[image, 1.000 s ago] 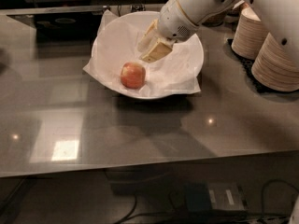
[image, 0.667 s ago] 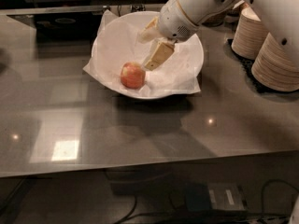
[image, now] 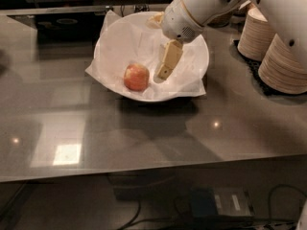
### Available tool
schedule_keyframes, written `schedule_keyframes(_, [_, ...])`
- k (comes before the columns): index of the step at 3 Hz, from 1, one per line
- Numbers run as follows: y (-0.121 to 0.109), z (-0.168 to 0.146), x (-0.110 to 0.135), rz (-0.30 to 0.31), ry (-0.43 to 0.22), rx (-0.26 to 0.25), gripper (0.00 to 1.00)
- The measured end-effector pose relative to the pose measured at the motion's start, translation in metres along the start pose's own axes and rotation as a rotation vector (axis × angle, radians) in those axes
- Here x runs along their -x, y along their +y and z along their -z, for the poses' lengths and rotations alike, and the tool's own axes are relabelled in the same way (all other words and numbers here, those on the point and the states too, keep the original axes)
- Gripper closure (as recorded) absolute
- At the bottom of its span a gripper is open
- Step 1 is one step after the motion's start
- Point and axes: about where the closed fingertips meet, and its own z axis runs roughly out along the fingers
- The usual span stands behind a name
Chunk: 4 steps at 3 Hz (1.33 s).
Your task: Pick apple from white bowl
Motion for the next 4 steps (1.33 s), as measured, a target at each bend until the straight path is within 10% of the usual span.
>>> schedule_keyframes(4, [-0.0061, -0.0105, -0.0054, -0.01, 0.007, 0.001, 0.19])
